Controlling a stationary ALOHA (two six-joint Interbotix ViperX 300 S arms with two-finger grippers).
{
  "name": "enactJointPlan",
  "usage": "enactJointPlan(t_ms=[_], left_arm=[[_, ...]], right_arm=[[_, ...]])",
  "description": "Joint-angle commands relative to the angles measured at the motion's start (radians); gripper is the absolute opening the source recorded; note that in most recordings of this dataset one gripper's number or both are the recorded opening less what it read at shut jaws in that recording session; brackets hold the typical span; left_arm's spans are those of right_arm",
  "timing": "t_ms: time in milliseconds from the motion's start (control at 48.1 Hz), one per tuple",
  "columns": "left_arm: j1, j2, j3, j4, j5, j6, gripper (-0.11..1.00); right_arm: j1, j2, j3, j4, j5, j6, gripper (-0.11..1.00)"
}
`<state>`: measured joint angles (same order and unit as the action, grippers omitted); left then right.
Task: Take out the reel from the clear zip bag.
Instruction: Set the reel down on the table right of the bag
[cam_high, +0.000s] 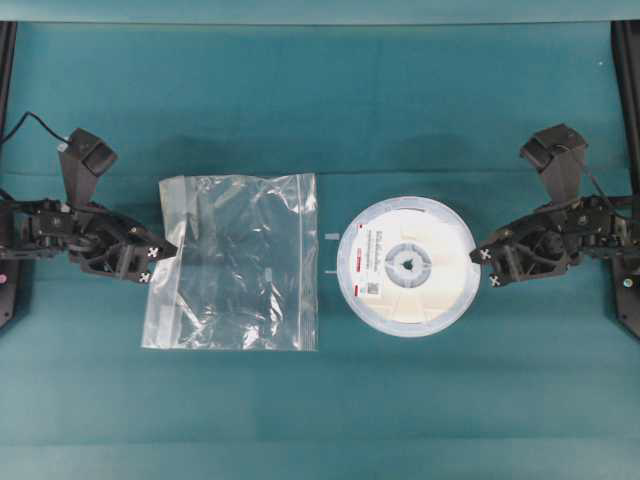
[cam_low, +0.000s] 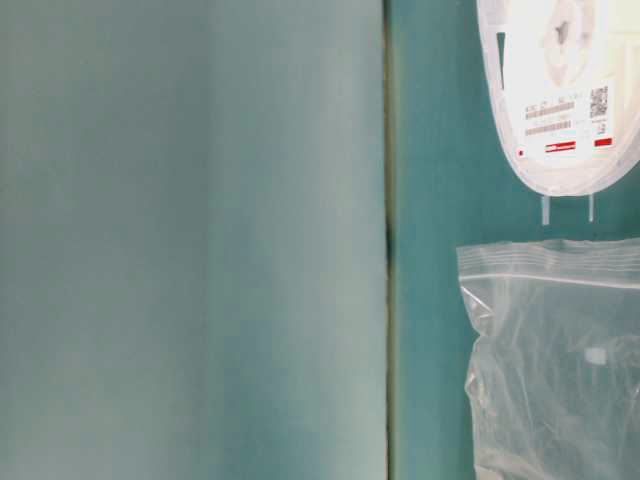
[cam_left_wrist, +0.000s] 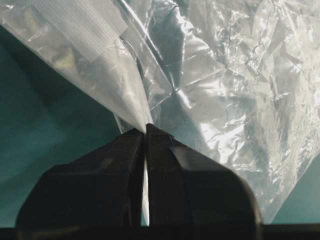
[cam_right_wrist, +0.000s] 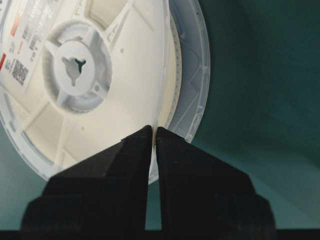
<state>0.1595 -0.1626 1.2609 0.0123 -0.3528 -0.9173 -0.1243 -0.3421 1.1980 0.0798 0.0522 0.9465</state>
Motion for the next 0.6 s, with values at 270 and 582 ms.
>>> enactJointPlan(t_ms=[270,582], left_arm=[[0.0,-0.002,-0.011,0.002,-0.005,0.002,-0.01],[0.0,-0.002,-0.012,0.002,-0.008,0.034,-0.01]], right_arm=[[0.029,-0.008,-0.017,-0.008,-0.005,-0.006,0.76],[0.04,-0.008,-0.031,-0.032,-0.002,-0.009,0.9]])
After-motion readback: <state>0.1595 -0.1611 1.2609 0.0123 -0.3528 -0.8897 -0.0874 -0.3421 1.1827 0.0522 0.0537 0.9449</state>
